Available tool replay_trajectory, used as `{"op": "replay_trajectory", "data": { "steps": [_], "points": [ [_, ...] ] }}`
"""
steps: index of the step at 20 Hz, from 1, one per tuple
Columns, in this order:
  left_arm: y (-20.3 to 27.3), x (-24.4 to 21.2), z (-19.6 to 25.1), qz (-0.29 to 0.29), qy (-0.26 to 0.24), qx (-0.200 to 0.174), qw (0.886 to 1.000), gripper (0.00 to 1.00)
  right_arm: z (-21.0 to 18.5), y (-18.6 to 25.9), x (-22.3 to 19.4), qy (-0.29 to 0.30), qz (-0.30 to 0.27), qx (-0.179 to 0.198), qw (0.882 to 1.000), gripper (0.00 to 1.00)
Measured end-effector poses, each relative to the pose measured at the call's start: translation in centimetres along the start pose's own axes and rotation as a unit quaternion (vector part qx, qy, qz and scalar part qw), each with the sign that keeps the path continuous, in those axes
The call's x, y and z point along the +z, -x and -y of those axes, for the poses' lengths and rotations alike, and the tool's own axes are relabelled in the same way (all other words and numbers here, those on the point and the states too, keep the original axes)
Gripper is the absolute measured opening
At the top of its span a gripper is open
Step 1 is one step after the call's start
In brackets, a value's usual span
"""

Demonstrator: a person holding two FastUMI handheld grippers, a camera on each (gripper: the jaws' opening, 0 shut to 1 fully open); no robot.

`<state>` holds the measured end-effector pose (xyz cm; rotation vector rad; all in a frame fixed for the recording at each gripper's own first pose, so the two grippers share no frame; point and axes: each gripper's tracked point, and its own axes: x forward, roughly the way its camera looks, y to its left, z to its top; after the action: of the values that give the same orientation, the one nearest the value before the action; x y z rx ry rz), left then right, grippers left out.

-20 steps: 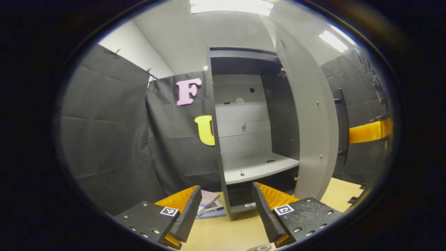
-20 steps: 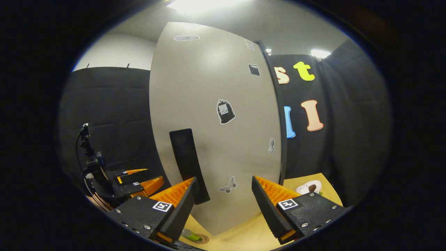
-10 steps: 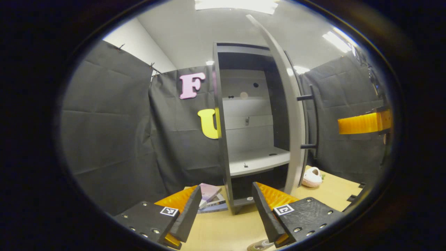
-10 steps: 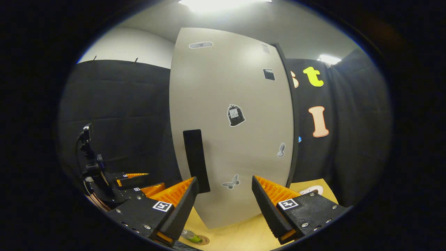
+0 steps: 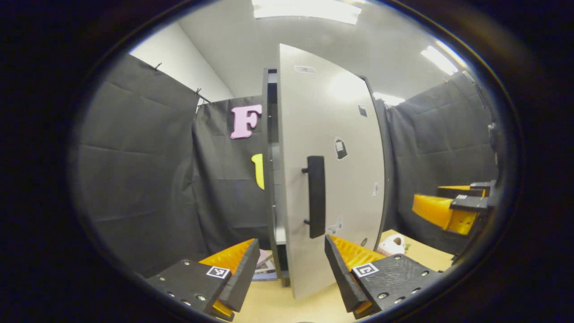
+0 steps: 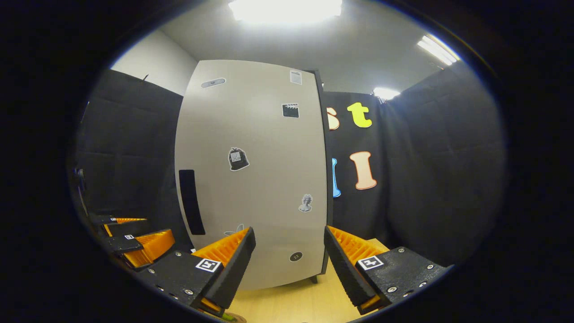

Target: Open the cabinet door with the right hand, grasp the bottle in the cabinet with the left hand and place it on the coaster, then close the cabinet door with the right hand.

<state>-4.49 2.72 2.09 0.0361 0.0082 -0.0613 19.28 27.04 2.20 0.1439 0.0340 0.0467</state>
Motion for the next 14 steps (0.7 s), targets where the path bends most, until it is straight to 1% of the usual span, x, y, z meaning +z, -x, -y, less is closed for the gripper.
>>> {"op": "replay_trajectory", "data": {
  "steps": [1, 2, 4, 5, 6, 7, 8, 9, 10, 11, 14],
  "points": [
    [0.1, 0.4, 0.5, 0.002, -0.004, 0.003, 1.0, 0.89, -0.2, -0.4, -0.3, -0.012, -0.01, 0.006, 1.0, 0.95],
    [0.2, 0.5, 0.9, 0.002, -0.008, 0.008, 1.0, 0.83, 0.0, -0.7, -0.3, -0.019, -0.012, 0.007, 1.0, 0.95],
    [0.4, 0.2, 1.3, -0.004, -0.008, 0.023, 1.0, 0.83, 0.2, -1.1, -0.4, -0.022, -0.012, 0.011, 1.0, 0.95],
    [0.4, -0.2, 1.7, -0.013, -0.003, 0.025, 1.0, 0.83, 0.1, -1.1, -0.6, -0.017, -0.012, 0.014, 1.0, 0.95],
    [0.3, -0.4, 2.0, -0.018, 0.004, 0.026, 0.999, 0.89, 0.1, -0.9, -0.8, -0.008, -0.011, 0.014, 1.0, 0.95],
    [0.4, -0.4, 2.0, -0.02, 0.006, 0.032, 0.999, 0.83, -0.2, -0.8, -0.9, -0.001, -0.009, 0.018, 1.0, 0.95],
    [0.6, -0.2, 1.8, -0.02, 0.001, 0.038, 0.999, 0.83, -0.5, -0.6, -1.0, 0.004, -0.009, 0.023, 1.0, 0.95],
    [0.7, 0.1, 1.7, -0.019, -0.004, 0.042, 0.999, 0.83, -0.8, -0.4, -1.1, 0.011, -0.007, 0.026, 1.0, 0.95],
    [0.6, 0.1, 1.9, -0.018, -0.009, 0.044, 0.999, 0.86, -0.9, -0.2, -1.0, 0.02, -0.004, 0.024, 1.0, 0.91],
    [0.7, 0.4, 2.0, -0.017, -0.013, 0.046, 0.999, 0.89, -1.0, -0.1, -1.0, 0.027, -0.002, 0.026, 0.999, 0.95],
    [0.9, 0.5, 2.3, -0.013, -0.018, 0.048, 0.999, 0.89, -1.7, -0.1, -1.0, 0.034, -0.004, 0.034, 0.999, 0.95]
  ]
}}
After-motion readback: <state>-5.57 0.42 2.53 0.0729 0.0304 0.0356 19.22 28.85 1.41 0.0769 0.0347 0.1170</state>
